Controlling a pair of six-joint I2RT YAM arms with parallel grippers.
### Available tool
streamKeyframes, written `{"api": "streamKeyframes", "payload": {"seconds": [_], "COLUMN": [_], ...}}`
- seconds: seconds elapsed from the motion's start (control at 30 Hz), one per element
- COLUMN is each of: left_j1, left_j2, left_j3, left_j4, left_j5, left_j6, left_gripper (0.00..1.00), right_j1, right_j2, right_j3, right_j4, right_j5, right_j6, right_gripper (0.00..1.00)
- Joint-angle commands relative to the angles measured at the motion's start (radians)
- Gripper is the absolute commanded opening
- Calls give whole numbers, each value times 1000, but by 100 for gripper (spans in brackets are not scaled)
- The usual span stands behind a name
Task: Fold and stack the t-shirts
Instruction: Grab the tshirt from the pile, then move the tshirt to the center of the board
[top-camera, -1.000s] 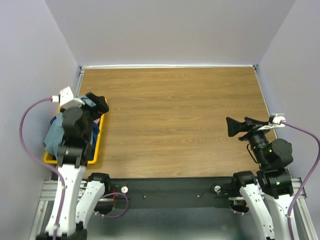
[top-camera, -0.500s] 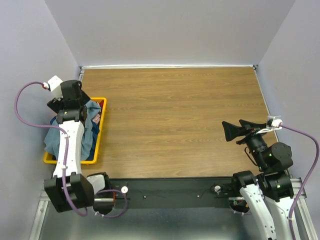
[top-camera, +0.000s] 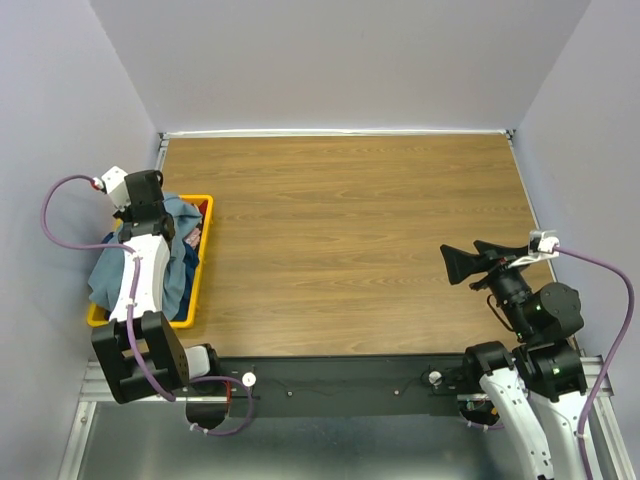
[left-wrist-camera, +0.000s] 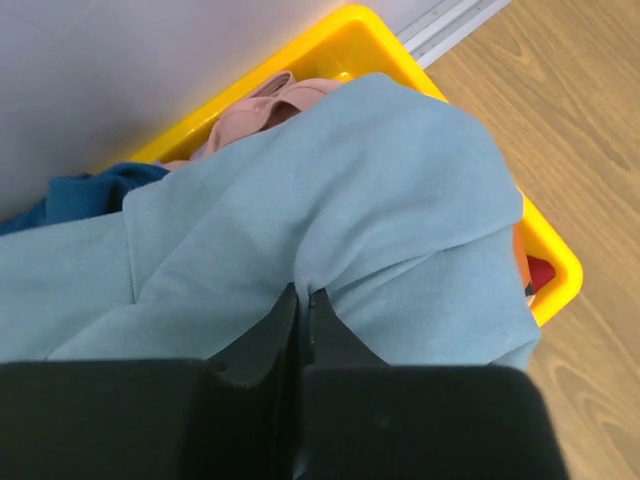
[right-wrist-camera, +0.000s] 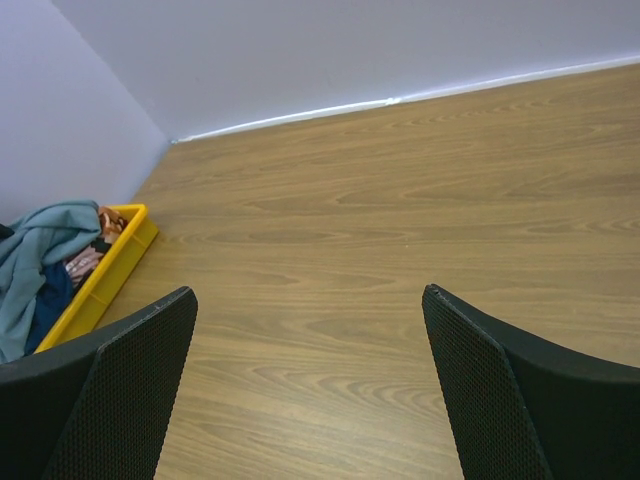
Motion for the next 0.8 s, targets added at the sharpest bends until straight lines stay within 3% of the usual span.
{"api": "streamKeyframes", "payload": {"seconds": [0.0, 0.13, 0.27, 0.4, 0.6, 0.7, 0.77], "left_j1": [7, -55, -290, -626, -935, -1035, -1119], "left_j2": [-47, -96, -102, 13, 226, 304, 314], "left_j3": [46, 184, 388, 733, 1179, 1328, 1341], "left_j4": [30, 5, 7, 20, 56, 71, 88], "left_j5": [-1, 14, -24, -20, 106, 198, 250], "left_j6": [11, 45, 65, 129, 278, 377, 439], "left_gripper": [0, 0, 0, 0, 0, 0, 0], "right_j1": [6, 5, 5, 5, 6, 6, 6], "right_j2": [16, 36, 68, 106, 160, 166, 168], "right_j3": [5, 19, 40, 97, 161, 178, 183], "right_j4": [-27, -33, -33, -33, -33, -33, -33], "right_j5": [-22, -17, -5, 36, 75, 85, 101], "right_j6": [5, 2, -13, -39, -68, -74, -74], "right_gripper": [100, 100, 100, 100, 100, 100, 100]}}
